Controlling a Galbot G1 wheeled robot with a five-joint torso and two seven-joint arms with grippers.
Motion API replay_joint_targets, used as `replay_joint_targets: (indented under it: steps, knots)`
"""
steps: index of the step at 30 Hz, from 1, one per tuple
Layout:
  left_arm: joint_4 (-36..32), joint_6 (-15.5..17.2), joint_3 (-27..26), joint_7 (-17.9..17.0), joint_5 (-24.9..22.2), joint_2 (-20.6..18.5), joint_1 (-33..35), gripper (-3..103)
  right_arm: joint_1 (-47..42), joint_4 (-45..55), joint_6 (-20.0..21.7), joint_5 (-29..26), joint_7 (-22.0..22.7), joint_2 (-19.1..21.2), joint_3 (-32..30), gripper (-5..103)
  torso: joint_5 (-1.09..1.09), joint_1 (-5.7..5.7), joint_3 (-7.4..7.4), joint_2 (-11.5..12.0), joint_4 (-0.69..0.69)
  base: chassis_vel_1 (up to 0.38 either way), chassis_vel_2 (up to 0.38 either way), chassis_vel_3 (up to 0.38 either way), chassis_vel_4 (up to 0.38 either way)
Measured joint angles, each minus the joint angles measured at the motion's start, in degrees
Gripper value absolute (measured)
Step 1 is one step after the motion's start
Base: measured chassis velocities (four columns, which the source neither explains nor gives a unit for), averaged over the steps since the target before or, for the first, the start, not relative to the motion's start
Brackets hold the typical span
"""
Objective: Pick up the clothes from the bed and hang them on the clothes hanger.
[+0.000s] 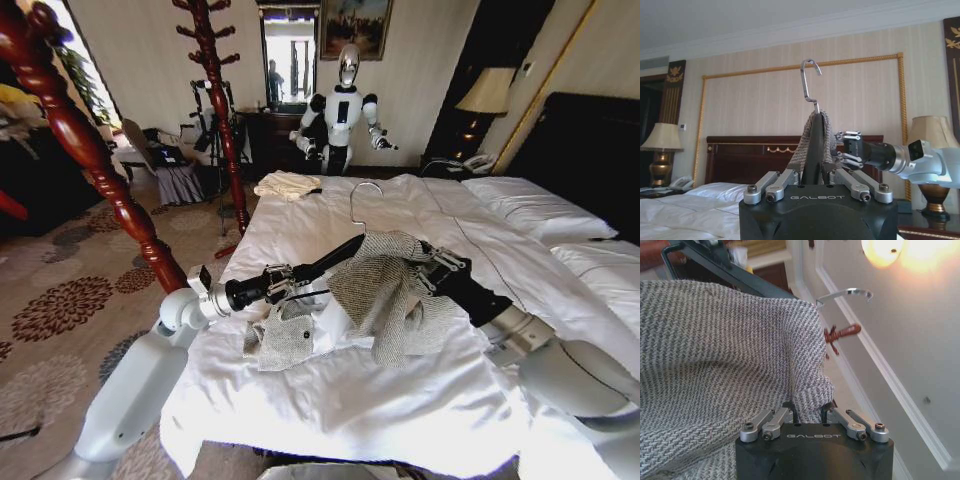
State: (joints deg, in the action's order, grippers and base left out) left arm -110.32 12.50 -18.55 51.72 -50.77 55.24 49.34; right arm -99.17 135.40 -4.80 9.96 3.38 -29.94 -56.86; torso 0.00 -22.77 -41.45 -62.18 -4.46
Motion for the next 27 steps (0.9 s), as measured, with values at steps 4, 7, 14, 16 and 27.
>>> replay_joint_targets:
  steps: [4, 7, 14, 16, 27]
  knots:
    - [-0.7, -0.2, -1.2, -0.4, -0.6, -1.1, 0.9, 41, -0.1, 0.0, 0.0, 0.9, 0.1, -0.5, 0.0, 24, 0.0, 0.0, 0.0, 0.0, 0.0, 0.0, 0.0, 0.0, 0.0]
    - [-1.1, -0.4, -2.3, -0.6, -0.9, -1.3, 1.5, 51, -0.1, 0.0, -0.2, 1.3, 0.1, -0.7, 0.0, 24, 0.0, 0.0, 0.0, 0.0, 0.0, 0.0, 0.0, 0.0, 0.0]
    - [-4.7, -0.4, -14.2, -5.3, -7.3, -0.6, 7.2, 78, 0.3, -0.6, -1.0, 2.1, 0.6, -1.9, 0.5, 24, 0.01, 0.0, 0.0, 0.0, 0.01, 0.0, 0.0, 0.0, 0.0]
    - [-5.3, -0.3, -16.8, -7.9, -7.7, -0.6, 8.6, 84, 0.3, -0.6, -1.2, 1.9, 0.7, -2.1, 0.5, 24, 0.01, 0.0, 0.0, 0.0, 0.03, 0.0, 0.0, 0.0, 0.0]
    - [-6.5, -1.4, -28.9, -34.0, 12.5, 1.6, 24.0, 100, 0.0, 2.4, -1.8, -2.0, 0.7, -3.2, 0.4, 24, -0.02, 0.01, 0.01, 0.0, 0.02, 0.0, 0.0, 0.0, 0.0]
